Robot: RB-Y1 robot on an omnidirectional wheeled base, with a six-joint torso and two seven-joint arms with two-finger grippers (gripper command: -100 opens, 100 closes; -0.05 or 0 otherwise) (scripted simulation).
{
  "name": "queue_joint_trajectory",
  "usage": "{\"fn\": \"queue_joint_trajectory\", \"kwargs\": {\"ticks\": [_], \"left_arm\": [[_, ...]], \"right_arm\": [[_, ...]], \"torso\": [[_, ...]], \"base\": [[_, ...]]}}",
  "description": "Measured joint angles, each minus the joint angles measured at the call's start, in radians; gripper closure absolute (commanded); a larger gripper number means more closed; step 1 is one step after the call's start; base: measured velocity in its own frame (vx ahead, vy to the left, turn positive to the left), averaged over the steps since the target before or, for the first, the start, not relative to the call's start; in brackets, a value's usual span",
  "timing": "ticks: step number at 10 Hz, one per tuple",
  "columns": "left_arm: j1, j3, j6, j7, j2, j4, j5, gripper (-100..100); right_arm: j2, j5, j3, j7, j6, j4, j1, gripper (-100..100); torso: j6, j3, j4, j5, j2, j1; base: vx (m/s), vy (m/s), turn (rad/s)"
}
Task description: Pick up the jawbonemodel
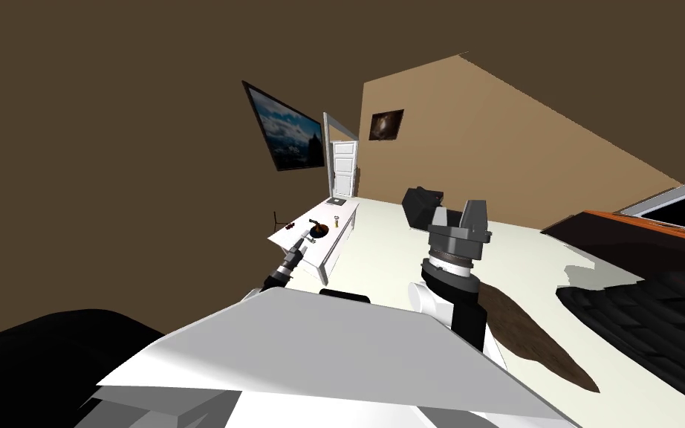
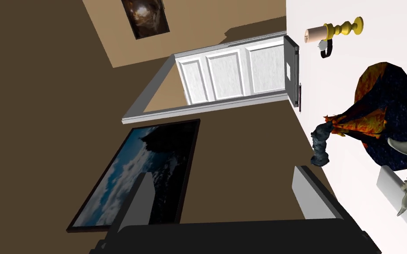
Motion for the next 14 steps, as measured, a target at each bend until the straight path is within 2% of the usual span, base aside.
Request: {"fn": "queue_joint_trajectory", "kwargs": {"ticks": [1, 2, 3, 4, 9, 10, 12, 13, 14], "left_arm": [[-0.01, 0.002, -0.003, 0.01, 0.027, 0.04, -0.001, -100], [-0.016, -0.003, -0.003, 0.012, 0.031, 0.073, -0.006, -100], [-0.018, -0.007, -0.006, 0.016, 0.052, 0.117, -0.01, -100], [-0.011, -0.013, 0.004, 0.023, 0.081, 0.14, -0.017, -100], [-0.016, -0.031, 0.016, 0.048, 0.161, 0.291, -0.034, -100], [-0.003, -0.034, 0.019, 0.051, 0.183, 0.31, -0.039, -100], [-0.036, -0.05, 0.006, 0.055, 0.203, 0.426, -0.049, -100], [-0.016, -0.056, 0.04, 0.063, 0.234, 0.426, -0.054, -100], [-0.028, -0.061, 0.045, 0.071, 0.253, 0.468, -0.056, -100]], "right_arm": [[0.0, 0.0, 0.0, 0.0, 0.0, 0.0, 0.0, 0], [0.0, 0.0, 0.0, 0.0, 0.0, 0.0, 0.0, 0], [0.0, 0.0, 0.0, 0.0, 0.0, 0.0, 0.0, 0], [0.0, 0.0, 0.0, 0.0, 0.0, 0.0, 0.0, 0], [0.0, 0.0, 0.0, 0.0, 0.0, 0.0, 0.0, 0], [0.0, 0.0, 0.0, 0.0, 0.0, 0.0, 0.0, 0], [0.0, 0.0, 0.0, 0.0, 0.0, 0.0, 0.0, 0], [0.0, 0.0, 0.0, 0.0, 0.0, 0.0, 0.0, 0], [0.0, 0.0, 0.0, 0.0, 0.0, 0.0, 0.0, 0]], "torso": [[0.0, -0.001, 0.0, 0.0, -0.001, -0.003], [0.0, -0.001, 0.0, 0.0, -0.001, -0.001], [0.0, -0.002, -0.001, 0.0, -0.004, -0.001], [0.0, -0.003, -0.001, -0.001, -0.006, -0.004], [0.0, -0.003, -0.001, 0.0, -0.005, 0.001], [0.0, -0.004, -0.001, 0.0, -0.007, 0.001], [0.0, -0.004, -0.001, 0.001, -0.006, 0.004], [0.0, -0.006, -0.002, 0.0, -0.01, 0.001], [0.0, -0.005, -0.002, 0.0, -0.009, 0.001]], "base": [[0.075, -0.122, -0.003], [0.122, -0.126, -0.03], [0.154, -0.18, -0.034], [0.128, -0.14, 0.003], [0.135, -0.105, -0.007], [0.13, -0.057, 0.007], [0.183, -0.079, -0.007], [0.191, -0.099, 0.015], [0.209, -0.087, 0.003]]}}
